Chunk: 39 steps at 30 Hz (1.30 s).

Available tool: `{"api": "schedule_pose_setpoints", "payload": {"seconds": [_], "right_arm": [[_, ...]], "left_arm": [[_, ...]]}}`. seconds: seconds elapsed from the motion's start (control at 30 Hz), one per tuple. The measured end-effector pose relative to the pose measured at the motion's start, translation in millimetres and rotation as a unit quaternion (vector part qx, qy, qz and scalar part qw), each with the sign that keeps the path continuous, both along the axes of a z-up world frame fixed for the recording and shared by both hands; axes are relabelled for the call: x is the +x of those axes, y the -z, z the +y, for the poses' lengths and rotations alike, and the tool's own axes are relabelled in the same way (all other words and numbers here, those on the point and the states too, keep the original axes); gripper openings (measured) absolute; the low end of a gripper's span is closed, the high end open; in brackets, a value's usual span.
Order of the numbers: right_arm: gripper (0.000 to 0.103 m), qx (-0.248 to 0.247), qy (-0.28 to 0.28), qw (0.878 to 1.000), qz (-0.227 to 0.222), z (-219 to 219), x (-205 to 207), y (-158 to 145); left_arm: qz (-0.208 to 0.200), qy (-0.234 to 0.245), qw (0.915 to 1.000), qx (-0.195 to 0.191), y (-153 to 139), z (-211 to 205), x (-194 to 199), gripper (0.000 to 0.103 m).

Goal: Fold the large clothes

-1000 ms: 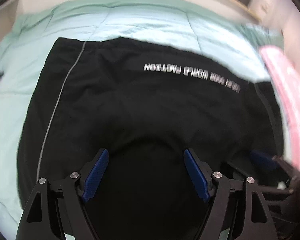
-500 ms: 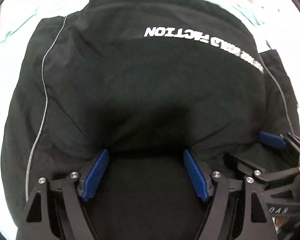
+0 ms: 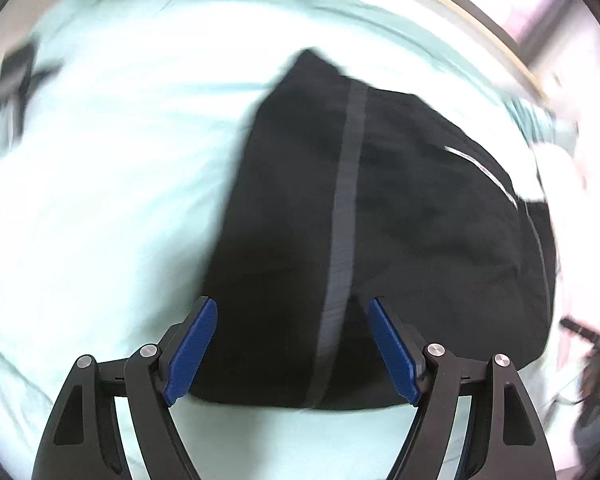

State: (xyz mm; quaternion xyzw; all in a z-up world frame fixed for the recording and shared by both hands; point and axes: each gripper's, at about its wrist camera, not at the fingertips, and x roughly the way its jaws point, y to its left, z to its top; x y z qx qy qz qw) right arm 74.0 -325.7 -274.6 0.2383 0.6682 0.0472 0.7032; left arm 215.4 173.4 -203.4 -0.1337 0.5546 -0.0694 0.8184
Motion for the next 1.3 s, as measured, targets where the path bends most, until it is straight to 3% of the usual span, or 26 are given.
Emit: {"api": "schedule_pose_setpoints", "payload": {"seconds": [0.07,0.17,0.3,0.37,0.47,0.57,0.63,0.67,0.83,0.93,1.1,1.3], "right_arm": [[0.094,0.071,0.044,0.996,0.009,-28,-10,15],[0.095,0.157,0.112,0.98,0.042,-48,-24,47],[0.096,0.197,0.128,0.968,0.083,-50,-34,80],[0.102,0.248,0.136,0.952,0.117,-41,-40,104],[0.103,0.251,0.136,0.952,0.109,-39,-36,104],[0.103,0.243,0.151,0.952,0.109,-44,-36,99],[0.098,0.225,0.148,0.957,0.11,-37,-33,97],[0.094,0.216,0.147,0.959,0.106,-35,-33,92],[0.064,0.196,0.171,0.963,0.078,-35,-44,64],[0.05,0.169,0.173,0.969,0.06,-32,-45,40],[0.039,0.149,0.152,0.977,0.005,-33,-48,-10],[0.037,0.15,0.131,0.979,-0.036,-30,-73,-65]], "left_arm": [[0.021,-0.022,0.999,-0.033,14,24,-1,0.079],[0.048,-0.046,0.9918,-0.109,46,51,-9,0.079],[0.058,-0.073,0.9718,-0.216,74,55,-19,0.081],[0.059,-0.08,0.9644,-0.245,82,49,-19,0.082],[0.061,-0.102,0.9542,-0.274,96,49,-17,0.091],[0.043,-0.121,0.952,-0.278,97,43,-12,0.091],[0.031,-0.131,0.9547,-0.265,89,33,-6,0.079],[0.031,-0.138,0.9562,-0.256,87,30,-7,0.078],[0.001,-0.176,0.9569,-0.231,67,26,-27,0.035],[-0.016,-0.185,0.9564,-0.225,53,22,-32,0.019],[-0.041,-0.184,0.9569,-0.221,24,18,-46,0.012],[-0.075,-0.155,0.959,-0.225,-22,26,-82,0.012]]}}
